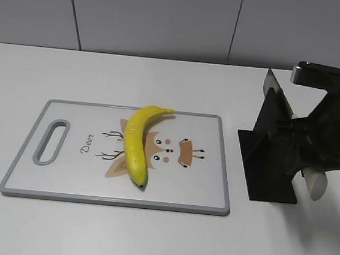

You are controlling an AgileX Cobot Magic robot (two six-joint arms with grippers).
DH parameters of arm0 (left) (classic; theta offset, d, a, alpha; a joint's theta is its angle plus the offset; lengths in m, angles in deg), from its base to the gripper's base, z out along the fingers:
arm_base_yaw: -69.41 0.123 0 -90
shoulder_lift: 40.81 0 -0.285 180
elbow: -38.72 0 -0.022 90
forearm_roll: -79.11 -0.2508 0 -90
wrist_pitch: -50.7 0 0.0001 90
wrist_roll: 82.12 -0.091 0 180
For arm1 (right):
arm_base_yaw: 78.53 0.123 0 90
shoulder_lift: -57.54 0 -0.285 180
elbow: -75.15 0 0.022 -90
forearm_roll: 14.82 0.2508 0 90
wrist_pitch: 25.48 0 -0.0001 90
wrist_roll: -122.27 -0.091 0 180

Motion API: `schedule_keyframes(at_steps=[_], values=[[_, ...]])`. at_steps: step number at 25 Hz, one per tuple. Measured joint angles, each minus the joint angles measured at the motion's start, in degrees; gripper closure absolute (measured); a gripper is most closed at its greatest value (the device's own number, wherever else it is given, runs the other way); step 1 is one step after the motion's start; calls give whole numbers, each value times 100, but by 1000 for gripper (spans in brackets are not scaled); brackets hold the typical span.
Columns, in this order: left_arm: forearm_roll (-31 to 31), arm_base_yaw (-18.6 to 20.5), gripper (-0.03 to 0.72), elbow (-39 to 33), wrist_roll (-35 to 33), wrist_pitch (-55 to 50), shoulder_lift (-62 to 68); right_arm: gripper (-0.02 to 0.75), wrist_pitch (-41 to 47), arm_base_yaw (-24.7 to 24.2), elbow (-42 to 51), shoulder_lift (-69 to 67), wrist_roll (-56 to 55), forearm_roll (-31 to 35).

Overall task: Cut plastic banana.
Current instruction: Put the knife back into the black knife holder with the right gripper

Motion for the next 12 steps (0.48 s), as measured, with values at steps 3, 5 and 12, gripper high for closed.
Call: schedule_keyframes(at_steps=[3,5,12], values=[[4,0,136,0,0,25,0,559,-3,0,0,0,0,-5],[4,0,136,0,0,31,0,559,-3,0,0,0,5,-10],[4,0,136,0,0,31,0,241,-3,0,0,-32,192,-121]])
